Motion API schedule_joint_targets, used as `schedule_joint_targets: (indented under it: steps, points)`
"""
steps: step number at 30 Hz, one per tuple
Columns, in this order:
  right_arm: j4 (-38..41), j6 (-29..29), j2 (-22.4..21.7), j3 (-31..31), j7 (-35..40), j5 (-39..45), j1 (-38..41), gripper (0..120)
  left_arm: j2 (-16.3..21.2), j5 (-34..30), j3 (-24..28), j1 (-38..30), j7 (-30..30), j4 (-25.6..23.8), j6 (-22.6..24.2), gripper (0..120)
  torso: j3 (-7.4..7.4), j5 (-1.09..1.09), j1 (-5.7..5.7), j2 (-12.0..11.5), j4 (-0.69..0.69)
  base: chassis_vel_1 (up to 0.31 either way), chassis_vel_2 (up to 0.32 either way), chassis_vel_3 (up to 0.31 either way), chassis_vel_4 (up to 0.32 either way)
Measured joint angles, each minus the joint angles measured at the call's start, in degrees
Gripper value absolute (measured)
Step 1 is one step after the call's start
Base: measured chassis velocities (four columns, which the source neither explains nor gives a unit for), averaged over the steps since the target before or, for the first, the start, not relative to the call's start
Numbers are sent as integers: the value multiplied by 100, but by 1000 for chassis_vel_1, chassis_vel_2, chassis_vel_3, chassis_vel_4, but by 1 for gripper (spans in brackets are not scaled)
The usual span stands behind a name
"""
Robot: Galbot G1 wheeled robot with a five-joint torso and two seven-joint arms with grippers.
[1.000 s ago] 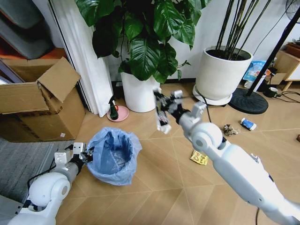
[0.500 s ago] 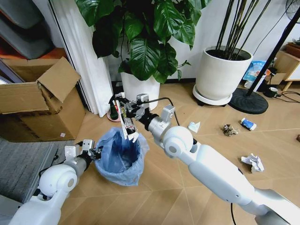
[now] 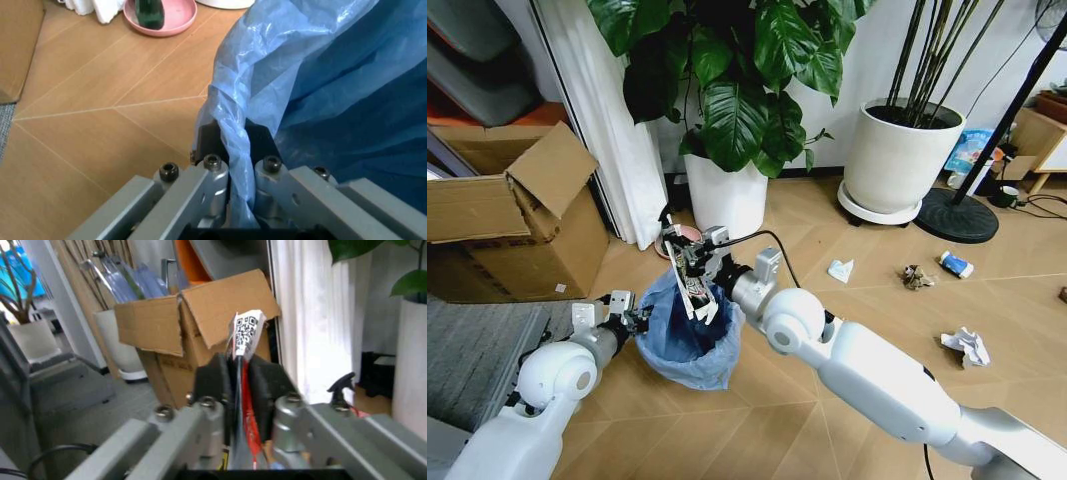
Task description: Pick up the trash bin and place the garbage on the floor into it.
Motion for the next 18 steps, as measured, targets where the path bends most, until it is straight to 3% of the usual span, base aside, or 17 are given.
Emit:
schedule_joint_targets:
  steps: [2, 4, 6, 8, 11, 18]
  points:
    - [-5, 23, -38, -50, 21, -59, -8, 25, 1, 0, -13, 5, 10, 0, 0, 0, 0, 0, 0, 0, 0, 0, 0, 0, 0]
    - [-5, 24, -40, -59, 23, -63, -11, 27, 1, 1, -17, 6, 12, 0, 0, 0, 0, 0, 0, 0, -1, 0, 0, 0, 0]
    - [-8, 27, -20, -73, 44, -59, -17, 39, -5, 3, -28, 6, 19, -1, 0, 0, 0, 0, 0, 0, -1, 0, 0, 0, 0]
    - [-14, 27, 3, -74, 61, -43, -17, 41, -9, 4, -28, 6, 21, -1, -1, 0, 0, 0, 0, 0, 0, 0, 0, 0, 0]
    - [-25, 27, 41, -86, 96, -5, 9, 57, -20, 10, -34, 3, 25, -2, -6, 0, 0, 0, -1, 0, 0, 0, 0, 0, 0]
    - [26, 15, -33, -41, 202, 73, 0, 79, -46, 32, -93, 34, 49, -3, -22, 0, 0, 0, -1, 0, 0, 0, 0, 0, 0]
